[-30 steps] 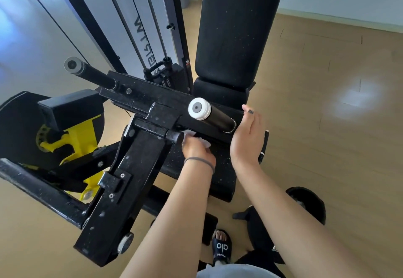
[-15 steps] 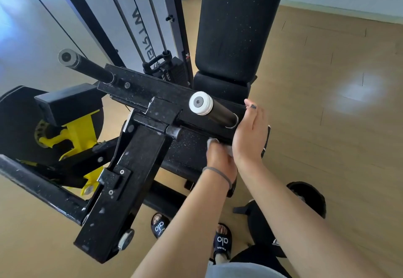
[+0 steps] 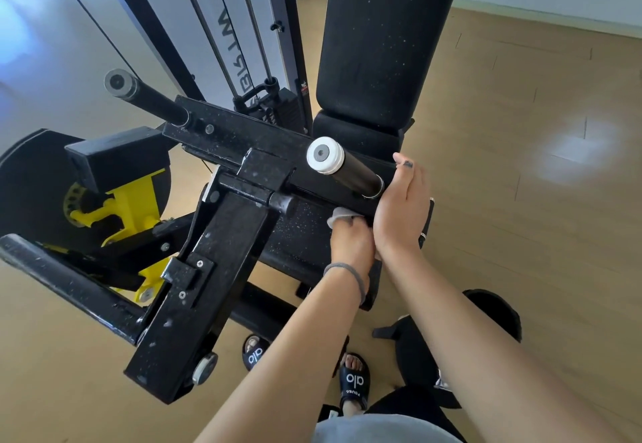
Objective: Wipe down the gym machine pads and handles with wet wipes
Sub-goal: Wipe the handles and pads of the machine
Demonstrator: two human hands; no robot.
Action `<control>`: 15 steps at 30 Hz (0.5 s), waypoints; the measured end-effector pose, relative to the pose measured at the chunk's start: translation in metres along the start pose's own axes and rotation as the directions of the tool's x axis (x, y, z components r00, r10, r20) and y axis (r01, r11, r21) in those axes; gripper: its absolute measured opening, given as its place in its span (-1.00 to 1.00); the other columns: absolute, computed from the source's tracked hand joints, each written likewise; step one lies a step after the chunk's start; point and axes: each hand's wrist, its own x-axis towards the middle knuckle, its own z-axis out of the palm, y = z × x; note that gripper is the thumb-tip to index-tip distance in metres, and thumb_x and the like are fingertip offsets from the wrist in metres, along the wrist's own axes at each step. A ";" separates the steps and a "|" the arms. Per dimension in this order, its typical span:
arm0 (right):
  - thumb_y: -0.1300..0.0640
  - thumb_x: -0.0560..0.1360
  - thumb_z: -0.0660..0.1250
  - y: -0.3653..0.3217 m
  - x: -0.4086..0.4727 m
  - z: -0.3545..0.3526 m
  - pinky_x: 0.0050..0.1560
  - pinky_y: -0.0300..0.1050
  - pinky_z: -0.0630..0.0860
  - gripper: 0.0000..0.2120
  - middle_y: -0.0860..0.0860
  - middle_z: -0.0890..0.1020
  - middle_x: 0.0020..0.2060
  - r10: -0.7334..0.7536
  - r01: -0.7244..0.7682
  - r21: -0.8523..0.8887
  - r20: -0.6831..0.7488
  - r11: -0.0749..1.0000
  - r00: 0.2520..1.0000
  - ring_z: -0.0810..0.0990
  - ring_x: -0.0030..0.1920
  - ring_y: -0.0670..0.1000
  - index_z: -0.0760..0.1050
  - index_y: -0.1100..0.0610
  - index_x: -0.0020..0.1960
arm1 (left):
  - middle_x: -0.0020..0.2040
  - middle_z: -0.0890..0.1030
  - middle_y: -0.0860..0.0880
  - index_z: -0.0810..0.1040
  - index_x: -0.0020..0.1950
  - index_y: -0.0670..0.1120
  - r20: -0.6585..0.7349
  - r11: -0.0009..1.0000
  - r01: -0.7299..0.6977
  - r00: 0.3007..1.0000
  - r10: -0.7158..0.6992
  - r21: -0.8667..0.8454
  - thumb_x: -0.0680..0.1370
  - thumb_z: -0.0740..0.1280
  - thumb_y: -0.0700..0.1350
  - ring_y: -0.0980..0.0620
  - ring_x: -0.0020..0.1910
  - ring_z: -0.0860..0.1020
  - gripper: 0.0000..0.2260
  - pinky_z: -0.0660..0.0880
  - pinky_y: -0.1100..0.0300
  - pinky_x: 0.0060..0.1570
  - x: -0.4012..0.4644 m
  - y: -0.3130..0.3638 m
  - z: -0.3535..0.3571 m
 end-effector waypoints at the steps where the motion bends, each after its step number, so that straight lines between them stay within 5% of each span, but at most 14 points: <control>1: 0.06 0.70 -0.02 -0.001 0.000 0.000 0.08 -0.54 0.25 -0.60 -0.12 0.52 0.18 0.006 -0.006 0.008 0.003 1.000 1.000 0.41 0.09 -0.41 0.53 0.05 0.33 | -0.19 0.49 -0.06 0.42 -0.05 -0.15 -0.038 0.998 -0.055 0.998 0.055 -0.003 0.63 0.14 -0.21 -0.07 -0.16 0.48 -0.90 0.45 0.05 -0.11 0.000 0.003 -0.004; 4: 0.05 0.69 -0.03 -0.004 0.000 -0.001 0.08 -0.50 0.26 -0.59 -0.12 0.51 0.18 0.028 -0.028 0.038 0.008 0.999 1.000 0.43 0.08 -0.31 0.54 0.05 0.33 | -0.16 0.52 -0.06 0.40 -0.15 -0.07 -0.074 0.980 -0.194 0.978 0.197 0.046 0.61 0.14 -0.23 -0.02 -0.20 0.47 -0.84 0.42 0.10 -0.16 -0.006 0.009 -0.014; 8: 0.06 0.69 0.00 -0.009 -0.001 -0.003 0.02 -0.58 0.25 -0.63 -0.12 0.53 0.19 0.061 -0.062 0.068 0.025 0.996 0.998 0.42 0.08 -0.41 0.55 0.02 0.29 | -0.02 0.46 -0.07 0.33 -0.22 -0.06 -0.023 0.852 -0.407 0.898 0.439 0.330 0.67 0.11 -0.16 0.11 -0.19 0.40 -0.74 0.35 0.25 -0.24 -0.030 0.017 -0.020; 11: 0.05 0.68 0.02 -0.013 0.000 -0.006 0.04 -0.53 0.30 -0.65 -0.12 0.53 0.17 0.085 -0.089 0.088 0.046 0.992 0.995 0.47 0.12 -0.31 0.55 -0.01 0.26 | 0.06 0.44 -0.13 0.45 -0.16 -0.16 0.029 0.549 -0.611 0.683 0.730 0.570 0.62 0.16 -0.22 -0.04 -0.06 0.41 -0.81 0.46 0.07 -0.07 -0.030 0.028 -0.024; 13: -0.01 0.67 0.02 -0.016 -0.002 -0.008 0.23 -0.31 0.37 -0.64 -0.19 0.51 0.14 0.059 -0.064 0.085 0.057 0.994 0.997 0.48 0.20 -0.18 0.54 -0.04 0.26 | 0.05 0.51 -0.18 0.57 -0.13 -0.16 0.112 0.285 -0.544 0.583 0.804 0.789 0.58 0.22 -0.21 -0.15 0.06 0.39 -0.84 0.44 -0.02 0.04 -0.015 0.029 -0.030; 15: -0.05 0.66 -0.02 -0.020 -0.006 -0.011 0.36 -0.08 0.38 -0.59 -0.31 0.49 0.09 -0.068 0.066 0.028 0.061 0.997 0.996 0.46 0.23 -0.18 0.53 -0.05 0.30 | -0.05 0.53 -0.11 0.58 -0.16 -0.08 0.164 0.125 -0.439 0.563 0.810 0.890 0.56 0.27 -0.16 -0.17 0.07 0.36 -0.86 0.39 -0.01 0.04 -0.007 0.031 -0.036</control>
